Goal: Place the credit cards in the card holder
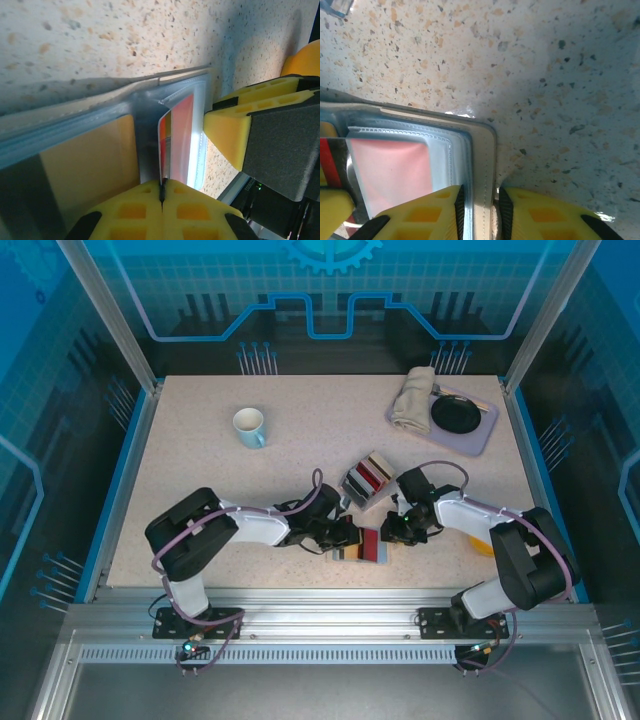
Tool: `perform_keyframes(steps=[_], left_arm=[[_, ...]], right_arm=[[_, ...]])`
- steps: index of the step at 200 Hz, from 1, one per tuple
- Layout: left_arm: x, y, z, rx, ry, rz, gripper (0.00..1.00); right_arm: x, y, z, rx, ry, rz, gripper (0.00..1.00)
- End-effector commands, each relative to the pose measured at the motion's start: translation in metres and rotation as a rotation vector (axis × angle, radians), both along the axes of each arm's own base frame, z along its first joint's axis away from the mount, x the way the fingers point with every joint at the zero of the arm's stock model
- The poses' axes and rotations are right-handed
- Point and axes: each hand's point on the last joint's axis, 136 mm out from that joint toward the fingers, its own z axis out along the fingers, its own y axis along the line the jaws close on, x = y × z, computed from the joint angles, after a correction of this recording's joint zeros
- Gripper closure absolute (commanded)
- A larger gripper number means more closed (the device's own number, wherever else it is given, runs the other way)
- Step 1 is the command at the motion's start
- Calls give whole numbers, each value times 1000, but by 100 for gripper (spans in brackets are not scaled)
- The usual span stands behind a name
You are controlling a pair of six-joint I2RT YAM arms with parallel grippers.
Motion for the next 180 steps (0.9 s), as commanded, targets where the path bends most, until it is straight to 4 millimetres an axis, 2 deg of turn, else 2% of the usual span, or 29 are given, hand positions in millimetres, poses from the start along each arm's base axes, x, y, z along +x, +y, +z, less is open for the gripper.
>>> perform_keyframes(steps=[1,86,101,115,141,180], left_arm=[[-9,1,-16,70,20,-27,95],[-7,-15,-19,74,30,-2,91],[-6,-14,-20,82,31,8,90],[-7,-11,-21,92,33,14,85],[-8,-3,-20,119,22,20,83],[-12,5,-20,144,18,16,85]], right_arm=[[-20,1,-18,19,78,8,73],[-22,1,-19,25,81,5,75],[-22,0,-19,23,81,4,75],[-22,0,-19,22,80,2,75],[-21,-1,-19,19,79,1,75],[-21,0,-19,19,80,1,75]])
